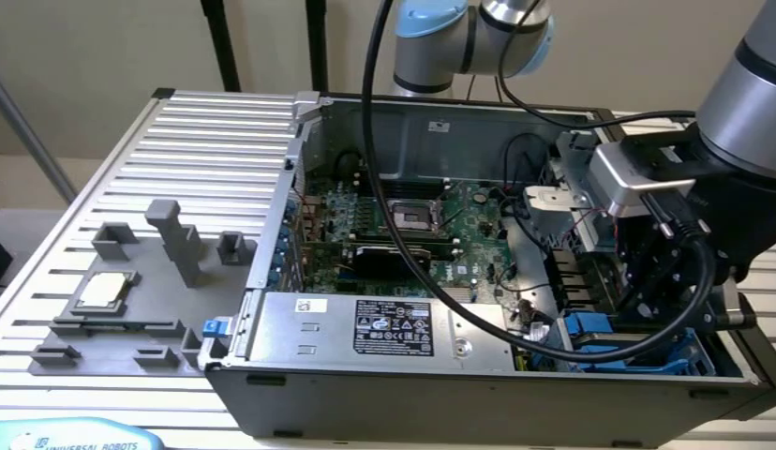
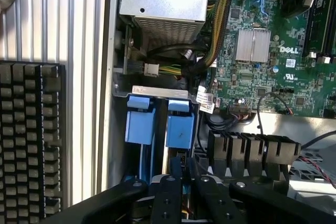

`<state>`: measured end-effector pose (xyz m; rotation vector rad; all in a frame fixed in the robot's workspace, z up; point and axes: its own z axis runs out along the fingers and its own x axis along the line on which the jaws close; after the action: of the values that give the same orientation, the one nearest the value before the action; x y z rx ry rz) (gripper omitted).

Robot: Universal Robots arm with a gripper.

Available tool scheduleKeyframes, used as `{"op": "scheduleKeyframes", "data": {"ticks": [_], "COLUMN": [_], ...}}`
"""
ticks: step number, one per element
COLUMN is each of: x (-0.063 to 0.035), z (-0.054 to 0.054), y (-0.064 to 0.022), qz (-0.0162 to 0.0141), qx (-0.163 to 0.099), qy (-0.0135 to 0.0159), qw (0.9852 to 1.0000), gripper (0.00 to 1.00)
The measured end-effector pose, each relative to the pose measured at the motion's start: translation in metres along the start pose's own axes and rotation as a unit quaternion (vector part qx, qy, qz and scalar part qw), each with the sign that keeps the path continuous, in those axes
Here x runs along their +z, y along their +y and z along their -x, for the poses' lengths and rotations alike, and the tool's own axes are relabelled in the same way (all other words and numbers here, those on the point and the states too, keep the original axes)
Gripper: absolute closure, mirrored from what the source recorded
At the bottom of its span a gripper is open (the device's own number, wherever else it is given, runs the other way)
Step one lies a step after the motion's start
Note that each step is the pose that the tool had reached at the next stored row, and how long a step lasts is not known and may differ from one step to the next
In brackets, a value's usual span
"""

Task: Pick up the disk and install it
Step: 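Insert the second disk wire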

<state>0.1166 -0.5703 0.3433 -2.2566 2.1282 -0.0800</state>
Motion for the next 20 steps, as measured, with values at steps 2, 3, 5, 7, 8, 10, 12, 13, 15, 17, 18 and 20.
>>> {"op": "scheduleKeyframes", "data": {"ticks": [2,3,5,7,8,10,12,13,15,17,18,20], "x": [0.0002,0.0004,0.0007,0.001,0.0011,0.0014,0.0015,0.0016,0.0017,0.0018,0.0018,0.0018], "z": [0.0,0.0001,0.0001,0.0,-0.0001,-0.0001,-0.0002,-0.0002,-0.0002,-0.0003,-0.0003,-0.0006], "y": [0.0003,0.0005,0.0007,0.0008,0.0009,0.0009,0.0009,0.0009,0.0009,0.0009,0.0009,0.0007], "qz": [-0.0005,-0.0007,-0.0008,-0.0008,-0.0009,-0.0009,-0.001,-0.001,-0.0011,-0.0011,-0.0011,-0.0011], "qx": [-0.001,-0.001,-0.002,-0.002,-0.002,-0.002,-0.003,-0.003,-0.003,-0.003,-0.003,-0.003], "qy": [-0.0001,0.0,0.0,0.0,0.0,-0.0001,0.0,0.0,-0.0001,-0.0001,-0.0002,-0.0001], "qw": [1.0,1.0,1.0,1.0,1.0,1.0,1.0,1.0,1.0,1.0,1.0,1.0], "gripper": [0.84,0.84,0.84,0.84,0.84,0.84,0.84,0.84,0.84,0.84,0.84,0.84]}}
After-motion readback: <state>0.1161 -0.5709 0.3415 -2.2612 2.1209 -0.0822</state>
